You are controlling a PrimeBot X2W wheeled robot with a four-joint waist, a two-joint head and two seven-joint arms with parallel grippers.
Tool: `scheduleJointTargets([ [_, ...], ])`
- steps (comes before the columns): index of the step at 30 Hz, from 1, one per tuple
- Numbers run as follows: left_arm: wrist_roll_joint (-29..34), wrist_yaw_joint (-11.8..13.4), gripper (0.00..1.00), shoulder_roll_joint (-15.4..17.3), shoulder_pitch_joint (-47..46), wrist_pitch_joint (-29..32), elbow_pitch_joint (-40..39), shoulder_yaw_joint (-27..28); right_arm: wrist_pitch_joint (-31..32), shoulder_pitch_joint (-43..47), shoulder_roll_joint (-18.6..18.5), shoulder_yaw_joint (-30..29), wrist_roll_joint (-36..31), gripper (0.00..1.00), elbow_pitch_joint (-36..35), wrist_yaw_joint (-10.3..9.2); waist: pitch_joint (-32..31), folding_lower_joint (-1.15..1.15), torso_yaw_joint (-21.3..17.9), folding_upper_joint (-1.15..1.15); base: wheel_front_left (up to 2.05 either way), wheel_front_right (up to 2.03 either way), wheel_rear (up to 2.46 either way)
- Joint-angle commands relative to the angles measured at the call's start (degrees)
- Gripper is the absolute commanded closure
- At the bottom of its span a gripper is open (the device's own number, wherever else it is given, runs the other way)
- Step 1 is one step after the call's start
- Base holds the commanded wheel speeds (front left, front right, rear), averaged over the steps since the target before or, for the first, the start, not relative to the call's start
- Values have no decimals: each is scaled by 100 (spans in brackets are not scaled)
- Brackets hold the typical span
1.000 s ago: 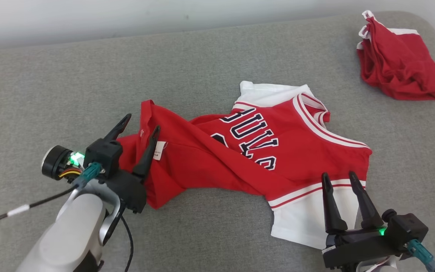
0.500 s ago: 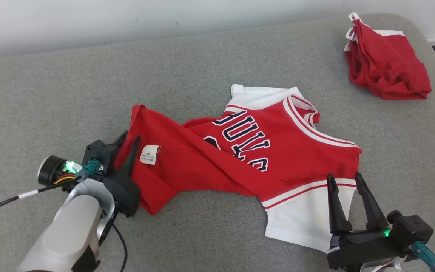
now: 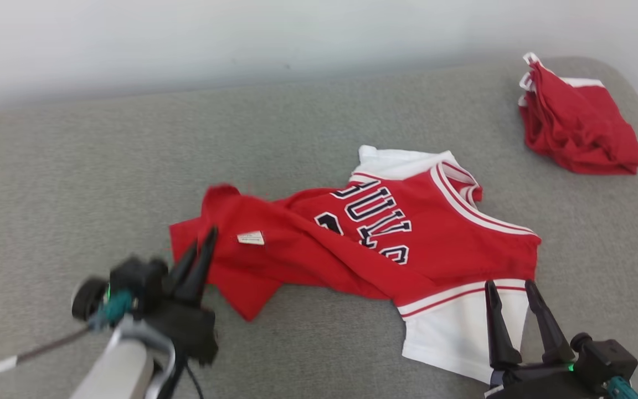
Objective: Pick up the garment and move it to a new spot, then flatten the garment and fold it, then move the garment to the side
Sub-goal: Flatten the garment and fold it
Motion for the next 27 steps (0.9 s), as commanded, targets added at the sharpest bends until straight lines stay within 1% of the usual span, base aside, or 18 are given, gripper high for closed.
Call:
scheduleJointTargets([
  [1,-143,-1,100,84,437,-15,-341,37,-23,108,26,-27,46,0,7,-16,-218,1,230,1,0,0,0],
  [2,-143,-1,100,84,437,-15,-341,37,-23,108,26,-27,46,0,7,-16,-218,1,230,1,0,0,0],
  [3,-111,3,100,168,648,-15,-555,54,-22,138,29,-11,51,0,12,-16,-250,1,271,1,0,0,0],
  [4,-175,47,100,223,1123,-16,-957,49,-22,186,35,-25,51,0,8,-16,-316,1,367,1,0,0,0],
  [5,-175,47,100,223,1123,-16,-957,49,-22,186,35,-25,51,0,8,-16,-316,1,367,1,0,0,0],
  [7,-262,114,100,249,1520,-16,-1308,44,-23,239,24,-45,49,0,12,-16,-369,1,462,1,0,0,0],
  [9,-439,119,100,203,1892,33,-1631,0,-22,285,1,-62,55,0,8,-16,-405,1,550,1,0,0,0],
  [12,-560,134,100,243,2336,117,-1887,-78,-23,319,-41,-34,69,0,16,-16,-446,1,624,1,0,0,0],
  [15,-625,162,100,277,2618,131,-1892,-135,-22,358,-71,-42,86,0,32,-16,-492,1,655,1,0,0,0],
  [16,-719,159,100,240,2694,115,-1853,-108,-23,373,-82,-40,88,0,37,-16,-503,1,656,1,0,0,0],
  [19,-853,124,100,220,2827,68,-1611,-42,-22,398,-119,-25,101,0,63,-16,-553,1,639,1,0,0,0],
  [21,-823,98,100,190,2868,32,-1313,-7,-22,443,-146,-21,116,0,86,-16,-603,1,602,1,0,0,0],
  [22,-875,98,78,128,2875,16,-1239,29,-23,459,-153,-21,119,0,89,-16,-616,1,591,1,0,0,0],
  [23,-865,95,34,117,2870,4,-1167,63,-22,472,-161,-24,121,0,94,-16,-631,1,578,1,0,0,0],
  [24,-809,92,0,117,2853,-8,-1112,87,-22,487,-163,-25,121,0,92,-16,-642,1,568,1,0,0,0],
  [27,-714,111,0,21,2845,-19,-1061,296,-23,530,-165,-65,121,0,78,-16,-683,1,565,1,0,0,0],
])
